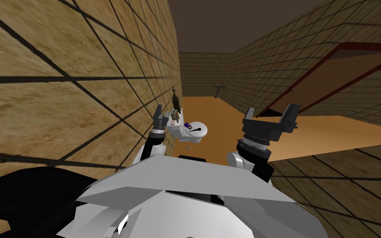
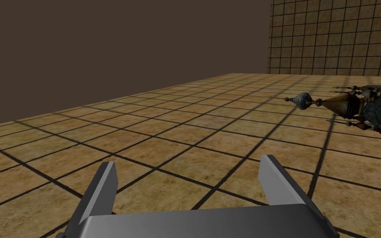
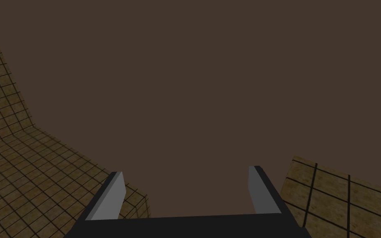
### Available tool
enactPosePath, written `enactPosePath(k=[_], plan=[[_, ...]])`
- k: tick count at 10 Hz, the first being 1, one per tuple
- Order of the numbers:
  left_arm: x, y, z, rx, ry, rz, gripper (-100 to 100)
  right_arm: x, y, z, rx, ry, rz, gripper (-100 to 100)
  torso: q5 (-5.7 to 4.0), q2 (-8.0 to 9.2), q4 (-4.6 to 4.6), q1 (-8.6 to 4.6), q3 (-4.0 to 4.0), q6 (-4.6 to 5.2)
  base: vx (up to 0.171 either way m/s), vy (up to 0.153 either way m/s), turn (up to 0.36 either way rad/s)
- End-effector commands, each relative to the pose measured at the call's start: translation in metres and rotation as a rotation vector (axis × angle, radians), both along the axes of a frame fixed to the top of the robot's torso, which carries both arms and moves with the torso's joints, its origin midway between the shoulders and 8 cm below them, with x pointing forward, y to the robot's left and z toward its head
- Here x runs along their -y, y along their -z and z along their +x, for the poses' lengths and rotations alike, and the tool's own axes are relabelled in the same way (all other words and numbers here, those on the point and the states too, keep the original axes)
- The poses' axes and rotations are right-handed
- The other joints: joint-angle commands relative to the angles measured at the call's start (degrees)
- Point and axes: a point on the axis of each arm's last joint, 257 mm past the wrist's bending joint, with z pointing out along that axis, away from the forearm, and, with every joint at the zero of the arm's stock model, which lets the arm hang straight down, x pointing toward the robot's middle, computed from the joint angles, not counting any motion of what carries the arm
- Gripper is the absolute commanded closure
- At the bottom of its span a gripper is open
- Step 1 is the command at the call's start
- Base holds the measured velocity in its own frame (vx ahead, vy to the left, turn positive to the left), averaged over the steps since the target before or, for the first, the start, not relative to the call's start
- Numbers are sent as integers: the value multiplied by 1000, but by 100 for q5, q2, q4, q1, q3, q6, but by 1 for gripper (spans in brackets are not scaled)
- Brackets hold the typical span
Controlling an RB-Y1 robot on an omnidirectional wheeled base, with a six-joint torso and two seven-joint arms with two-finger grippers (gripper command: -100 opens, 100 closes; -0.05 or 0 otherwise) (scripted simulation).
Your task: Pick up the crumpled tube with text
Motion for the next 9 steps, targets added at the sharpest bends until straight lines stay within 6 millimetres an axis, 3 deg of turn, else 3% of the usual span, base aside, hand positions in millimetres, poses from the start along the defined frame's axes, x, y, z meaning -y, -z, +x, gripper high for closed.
enactPosePath(k=[1,9], plan=[[3,16,4,-40,10,34,-100,0,0,0,0,0,0,0,0,0,0,0,0,0,-58,-36,9],[12,130,18,-273,27,289,-100,0,0,0,0,0,0,0,-2,-14,-3,-8,-8,0,-46,-51,0]])
